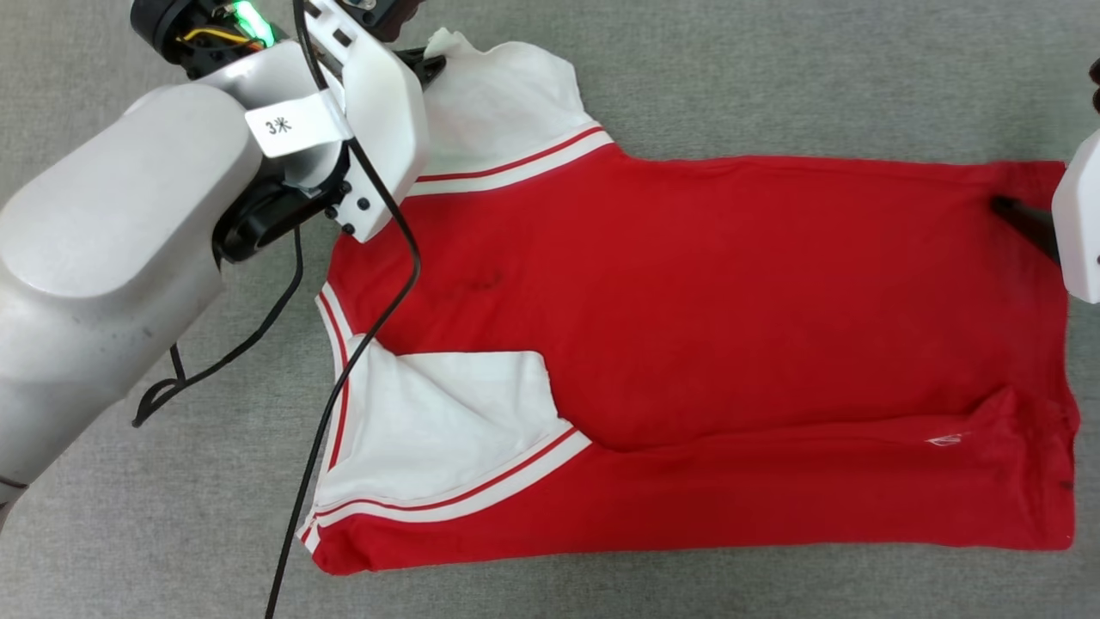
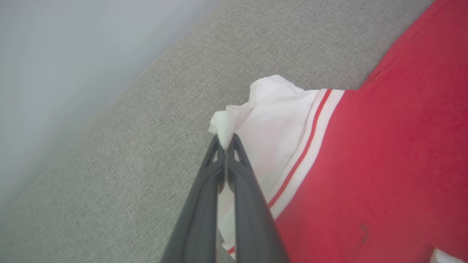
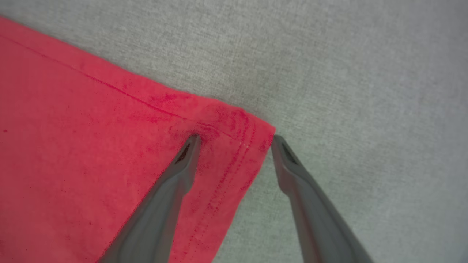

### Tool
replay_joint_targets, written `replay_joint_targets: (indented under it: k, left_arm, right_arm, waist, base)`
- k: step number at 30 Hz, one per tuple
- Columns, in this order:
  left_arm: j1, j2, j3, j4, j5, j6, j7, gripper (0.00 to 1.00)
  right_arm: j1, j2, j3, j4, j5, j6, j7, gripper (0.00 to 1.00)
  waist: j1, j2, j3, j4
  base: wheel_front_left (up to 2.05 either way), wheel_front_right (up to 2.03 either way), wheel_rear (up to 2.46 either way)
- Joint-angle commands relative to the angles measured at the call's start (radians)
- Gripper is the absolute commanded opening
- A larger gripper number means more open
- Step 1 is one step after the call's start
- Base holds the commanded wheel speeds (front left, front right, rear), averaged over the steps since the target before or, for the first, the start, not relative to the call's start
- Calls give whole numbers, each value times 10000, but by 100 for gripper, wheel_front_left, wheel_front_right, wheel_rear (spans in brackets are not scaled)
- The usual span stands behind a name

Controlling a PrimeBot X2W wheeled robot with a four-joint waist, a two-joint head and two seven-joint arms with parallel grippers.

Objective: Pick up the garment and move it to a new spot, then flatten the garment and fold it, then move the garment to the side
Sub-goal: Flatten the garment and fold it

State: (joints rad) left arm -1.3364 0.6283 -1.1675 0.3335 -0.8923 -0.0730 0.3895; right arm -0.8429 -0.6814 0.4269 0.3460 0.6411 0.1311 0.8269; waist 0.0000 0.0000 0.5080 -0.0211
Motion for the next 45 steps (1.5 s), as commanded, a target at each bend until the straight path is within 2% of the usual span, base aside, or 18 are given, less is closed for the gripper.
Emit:
replay_joint_targets:
  k: [1,5,9,10,11,12,19,27,36,37,39,45]
  left_arm:
    - [-57,0,24,-111,66,86,-87,0]
    - [-2,54,44,-320,99,178,-223,0]
    - [121,137,52,-398,116,227,-328,0]
    - [156,157,52,-425,105,250,-334,0]
    - [198,198,52,-430,111,276,-373,0]
    - [236,234,51,-429,127,298,-429,0]
    - [802,479,105,-493,26,545,-949,0]
    - [2224,959,153,-1100,-382,1134,-1741,0]
    - [3982,1738,158,-2236,-892,1999,-2452,0]
    - [4671,1964,83,-2687,-1109,2288,-2671,0]
    - [5119,2125,37,-2954,-1235,2508,-2836,0]
    - [6523,2395,-209,-3554,-1695,3065,-3225,0]
  right_arm:
    - [-179,103,154,375,-161,-8,-115,100]
    - [284,382,936,1245,-89,-2,1,100]
    - [519,522,1219,1614,256,9,-186,100]
    - [523,509,1249,1661,330,9,-354,51]
    - [465,492,1207,1698,370,7,-614,13]
    - [388,464,1195,1707,402,6,-844,0]
    - [-22,179,1162,1489,404,-13,-3048,0]
    - [806,206,1243,1146,568,-11,-5036,0]
    - [2324,1,1065,619,716,-11,-5847,0]
    - [2925,-21,943,439,771,-11,-5970,0]
    - [3331,-46,844,299,845,-11,-6013,0]
    - [4598,-90,469,-39,1019,-11,-6046,0]
  waist:
    - [0,0,165,162]
    - [0,0,256,250]
    - [0,0,267,234]
    - [0,0,254,219]
    - [0,0,222,194]
    - [0,0,174,165]
    - [0,0,-520,-40]
    - [0,0,-1586,-82]
    - [0,0,-2616,-58]
    - [0,0,-2915,-67]
    - [0,0,-3111,-73]
    - [0,0,-3537,-52]
  base:
    - [0,0,0]
    - [0,0,0]
    - [0,0,0]
    - [0,0,0]
    - [0,0,0]
    - [0,0,0]
    - [0,0,0]
    - [0,0,0]
    - [0,0,0]
    - [0,0,0]
    - [0,0,0]
    - [0,0,0]
